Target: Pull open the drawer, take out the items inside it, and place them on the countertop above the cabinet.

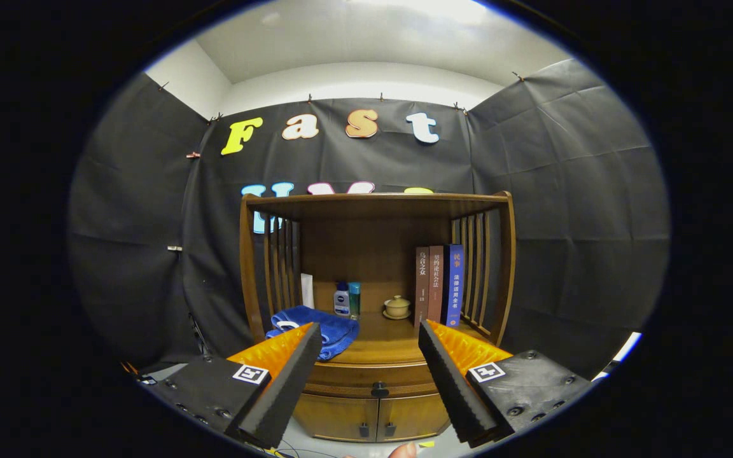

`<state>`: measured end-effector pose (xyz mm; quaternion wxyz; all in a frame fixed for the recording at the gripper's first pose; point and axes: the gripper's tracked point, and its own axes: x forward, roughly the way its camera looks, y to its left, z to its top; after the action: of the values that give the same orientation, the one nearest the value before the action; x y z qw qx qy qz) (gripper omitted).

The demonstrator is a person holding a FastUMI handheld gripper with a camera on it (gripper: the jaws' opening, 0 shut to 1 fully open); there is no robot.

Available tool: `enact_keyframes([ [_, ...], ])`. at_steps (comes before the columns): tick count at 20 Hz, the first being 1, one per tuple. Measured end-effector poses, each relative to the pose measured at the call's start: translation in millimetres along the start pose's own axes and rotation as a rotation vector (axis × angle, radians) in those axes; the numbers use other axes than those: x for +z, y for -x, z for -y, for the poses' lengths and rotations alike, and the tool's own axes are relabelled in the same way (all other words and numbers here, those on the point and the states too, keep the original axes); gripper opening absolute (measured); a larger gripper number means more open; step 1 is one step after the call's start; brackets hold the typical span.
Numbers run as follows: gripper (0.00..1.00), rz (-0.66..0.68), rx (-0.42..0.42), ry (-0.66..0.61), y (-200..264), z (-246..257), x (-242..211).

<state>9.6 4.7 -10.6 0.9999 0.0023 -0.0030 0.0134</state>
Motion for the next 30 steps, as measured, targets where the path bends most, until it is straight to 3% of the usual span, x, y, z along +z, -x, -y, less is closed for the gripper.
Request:
enact_keyframes([
  [7, 0.98, 0.025, 0.028, 0.036, -40, -4, -19],
  [15, 0.98, -0.122, 0.041, 0.043, -94, 3, -186],
  [23, 0.98, -0.178, -0.027, 0.042, -152, 18, -275],
  [26, 0.89, -0.232, -0.035, 0.037, -152, 19, -302],
  [30, 0.61, -0.226, -0.037, -0.001, -160, 19, -305],
])
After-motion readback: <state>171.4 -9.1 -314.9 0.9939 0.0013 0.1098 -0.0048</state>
